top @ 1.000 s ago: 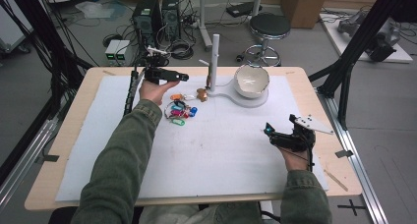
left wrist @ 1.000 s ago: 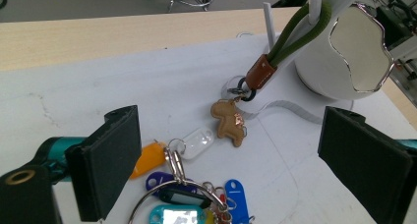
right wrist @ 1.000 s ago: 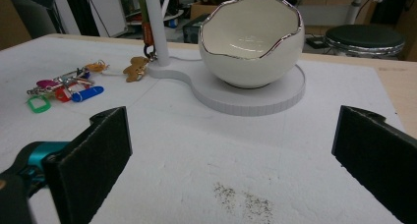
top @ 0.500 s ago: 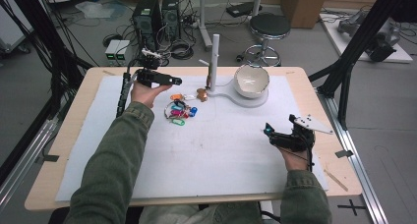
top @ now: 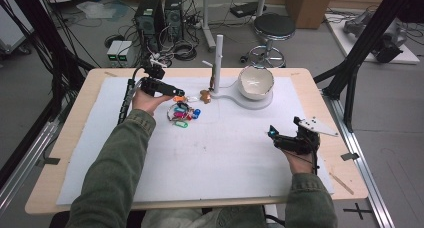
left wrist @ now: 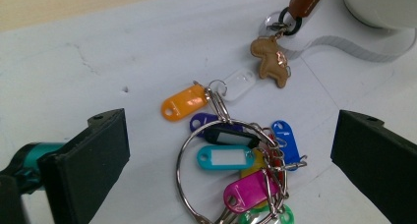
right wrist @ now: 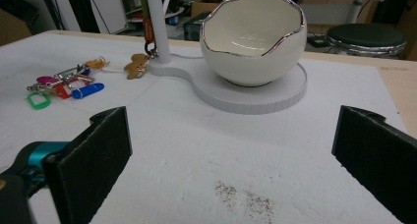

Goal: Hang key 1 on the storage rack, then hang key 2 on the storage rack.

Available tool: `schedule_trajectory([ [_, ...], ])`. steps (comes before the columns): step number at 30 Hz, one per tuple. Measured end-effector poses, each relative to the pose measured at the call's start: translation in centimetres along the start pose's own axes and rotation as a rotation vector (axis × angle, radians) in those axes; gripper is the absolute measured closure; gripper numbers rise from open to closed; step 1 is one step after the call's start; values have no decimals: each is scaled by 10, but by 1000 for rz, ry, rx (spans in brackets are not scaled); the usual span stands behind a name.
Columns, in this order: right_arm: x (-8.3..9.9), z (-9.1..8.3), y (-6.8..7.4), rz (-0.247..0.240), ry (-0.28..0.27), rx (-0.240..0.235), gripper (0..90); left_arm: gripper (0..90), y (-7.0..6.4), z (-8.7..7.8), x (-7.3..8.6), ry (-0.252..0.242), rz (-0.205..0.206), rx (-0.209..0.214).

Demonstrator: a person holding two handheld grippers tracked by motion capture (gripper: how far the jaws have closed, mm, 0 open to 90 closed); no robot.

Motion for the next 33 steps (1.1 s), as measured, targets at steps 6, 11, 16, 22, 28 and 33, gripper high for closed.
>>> schedule_trajectory([
  [6, 0, 1, 0, 0, 1, 0, 6, 16, -7, 9, 8, 34, 25, 13],
  [11, 0, 1, 0, 1, 3, 0, 6, 17, -12, 12, 10, 43, 33, 24],
  [16, 0, 1, 0, -1, 1, 0, 6, 16, -17, 13, 12, 53, 50, 40],
  [22, 0, 1, 0, -2, 0, -1, 6, 17, -26, 18, 17, 85, 65, 68],
  [28, 0, 1, -1, -5, 1, -2, 6, 17, -29, 24, 20, 102, 67, 71],
  [33, 0, 1, -1, -4, 3, -2, 6, 17, -31, 26, 22, 115, 71, 75],
])
Point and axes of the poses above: each handheld gripper's, and its own axes: z roughly forward along the jaws, x roughly out of its underside, y roughly to its left, the point moved 5 cm from there along z, roughly forward along the jaws, and after that the axes turned 7 degrees about -y, right-handed, at the moved point
